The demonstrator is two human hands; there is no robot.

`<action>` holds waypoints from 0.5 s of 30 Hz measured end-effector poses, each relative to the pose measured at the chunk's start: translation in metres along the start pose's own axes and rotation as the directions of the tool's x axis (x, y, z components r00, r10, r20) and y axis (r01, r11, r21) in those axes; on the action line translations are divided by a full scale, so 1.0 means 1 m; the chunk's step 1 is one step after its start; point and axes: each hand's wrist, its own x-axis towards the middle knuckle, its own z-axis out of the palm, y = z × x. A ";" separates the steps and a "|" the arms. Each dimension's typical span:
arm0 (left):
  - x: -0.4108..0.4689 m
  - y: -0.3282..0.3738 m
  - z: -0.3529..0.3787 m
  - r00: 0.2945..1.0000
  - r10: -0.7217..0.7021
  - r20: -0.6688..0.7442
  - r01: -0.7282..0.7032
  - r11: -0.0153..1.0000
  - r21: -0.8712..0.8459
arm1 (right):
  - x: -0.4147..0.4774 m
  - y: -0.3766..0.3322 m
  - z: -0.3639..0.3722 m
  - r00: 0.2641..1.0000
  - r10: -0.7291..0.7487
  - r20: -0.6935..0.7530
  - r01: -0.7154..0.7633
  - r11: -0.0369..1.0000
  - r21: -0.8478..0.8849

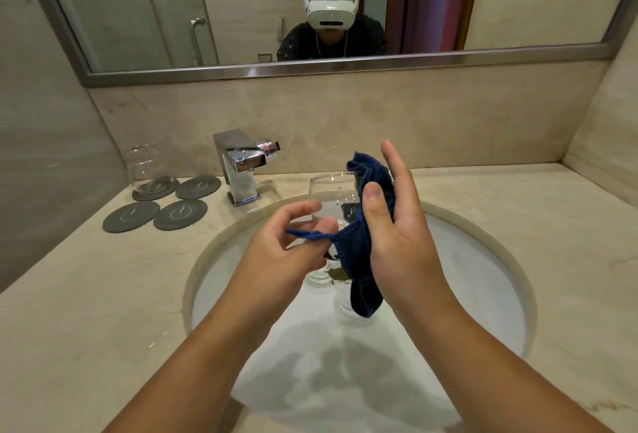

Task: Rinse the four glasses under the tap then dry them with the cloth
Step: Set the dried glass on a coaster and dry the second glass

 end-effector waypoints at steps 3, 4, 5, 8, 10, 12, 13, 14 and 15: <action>-0.001 0.002 0.004 0.999 0.000 -0.051 0.003 0.998 0.058 | -0.001 0.002 0.002 1.000 -0.016 0.023 0.017 0.999 -0.032; 0.000 0.003 0.004 0.998 -0.004 -0.068 0.008 0.998 0.064 | -0.001 0.002 0.003 0.999 -0.019 0.026 0.020 0.999 -0.033; -0.001 0.003 0.004 0.998 -0.018 -0.067 0.022 0.998 0.058 | -0.002 0.002 0.002 0.999 -0.019 0.027 0.020 0.999 -0.028; 0.000 0.003 0.000 0.997 -0.071 0.015 0.071 0.997 -0.032 | 0.000 0.000 0.001 1.000 -0.012 0.010 0.012 1.000 0.018; -0.002 0.004 -0.002 0.992 -0.090 0.087 0.099 0.989 -0.105 | 0.001 -0.001 0.000 1.000 0.024 -0.012 -0.022 0.995 0.096; -0.003 0.003 -0.004 0.983 -0.120 0.141 0.140 0.981 -0.135 | 0.003 -0.002 0.000 0.998 0.062 -0.025 -0.058 0.987 0.150; -0.003 0.004 -0.004 0.979 -0.131 0.155 0.151 0.980 -0.126 | 0.003 -0.003 0.000 0.997 0.072 -0.029 -0.066 0.986 0.155; -0.003 0.004 -0.005 0.980 -0.132 0.150 0.148 0.984 -0.101 | 0.003 -0.002 0.000 0.997 0.076 -0.035 -0.070 0.987 0.148; -0.003 0.004 -0.004 0.984 -0.122 0.132 0.132 0.989 -0.067 | 0.003 -0.002 0.000 0.996 0.079 -0.042 -0.073 0.988 0.136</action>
